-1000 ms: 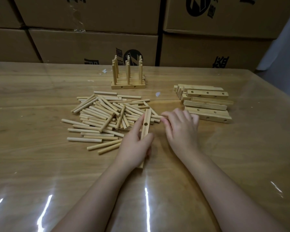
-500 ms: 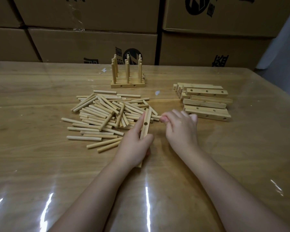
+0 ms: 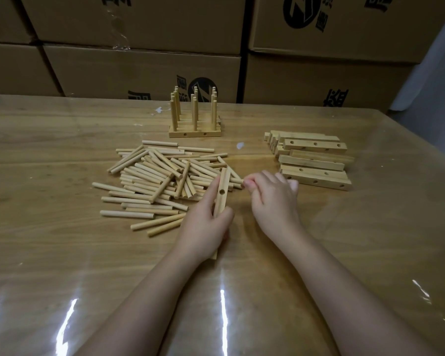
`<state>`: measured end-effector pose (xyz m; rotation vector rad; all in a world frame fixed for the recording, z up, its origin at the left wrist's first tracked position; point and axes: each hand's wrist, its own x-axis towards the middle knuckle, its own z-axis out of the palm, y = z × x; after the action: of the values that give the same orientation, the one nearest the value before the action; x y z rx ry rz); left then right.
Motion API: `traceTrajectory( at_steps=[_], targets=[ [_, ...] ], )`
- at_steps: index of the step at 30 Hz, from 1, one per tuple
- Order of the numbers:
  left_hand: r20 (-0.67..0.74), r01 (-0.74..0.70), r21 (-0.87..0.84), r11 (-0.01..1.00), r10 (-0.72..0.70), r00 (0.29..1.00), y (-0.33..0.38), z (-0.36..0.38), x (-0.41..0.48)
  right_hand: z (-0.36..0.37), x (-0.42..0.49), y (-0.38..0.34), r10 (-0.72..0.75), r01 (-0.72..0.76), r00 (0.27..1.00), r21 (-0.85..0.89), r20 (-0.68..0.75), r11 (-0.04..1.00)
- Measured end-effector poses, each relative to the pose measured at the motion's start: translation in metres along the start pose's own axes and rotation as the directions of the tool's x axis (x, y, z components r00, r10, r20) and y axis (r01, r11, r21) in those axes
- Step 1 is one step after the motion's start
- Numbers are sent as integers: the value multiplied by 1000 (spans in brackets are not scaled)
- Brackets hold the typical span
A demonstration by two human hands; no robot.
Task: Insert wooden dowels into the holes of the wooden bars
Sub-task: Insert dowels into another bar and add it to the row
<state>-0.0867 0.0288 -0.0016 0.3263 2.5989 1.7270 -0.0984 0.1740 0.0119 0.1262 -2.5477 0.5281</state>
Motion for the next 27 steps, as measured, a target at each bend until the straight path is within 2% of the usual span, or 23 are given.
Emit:
traceTrajectory(
  at_steps=[3, 5, 6, 8, 10, 12, 14, 16, 18, 23, 27],
  targets=[
    [3, -7, -190, 982, 7, 1000, -2, -2, 3, 2, -5, -6, 48, -24, 988, 157, -148, 987],
    [-31, 6, -273, 962, -15, 999, 0, -4, 4, 3, -7, -6, 169, -67, 944, 337, -284, 939],
    [-65, 18, -332, 943, -42, 997, 1, -5, 5, 4, -7, -4, 230, -93, 924, 402, -306, 911],
    [-127, 27, -434, 900, -91, 988, 2, -9, 6, 8, -5, 2, 302, -176, 928, 455, -220, 873],
    [-151, 19, -476, 879, -103, 983, 3, -11, 6, 14, -2, 8, 270, -234, 962, 397, -37, 888],
    [-159, 2, -507, 862, -95, 983, 4, -13, 5, 20, -1, 11, 128, -168, 981, 301, 148, 939],
    [-174, -14, -543, 840, -96, 980, 3, -14, 5, 23, -1, 12, -27, -39, 954, 214, 300, 976],
    [-180, -11, -576, 817, -114, 977, 4, -15, 5, 24, -2, 13, -106, 54, 917, 143, 385, 988],
    [-176, 0, -603, 797, -133, 975, 5, -15, 5, 25, -3, 12, -121, 91, 915, 95, 385, 991],
    [-180, 17, -621, 783, -163, 970, 7, -15, 6, 21, -3, 9, -119, 111, 977, 57, 179, 992],
    [-173, 12, -630, 777, -155, 973, 9, -14, 5, 22, -5, 5, -197, 187, 935, 60, 293, 980]
  ],
)
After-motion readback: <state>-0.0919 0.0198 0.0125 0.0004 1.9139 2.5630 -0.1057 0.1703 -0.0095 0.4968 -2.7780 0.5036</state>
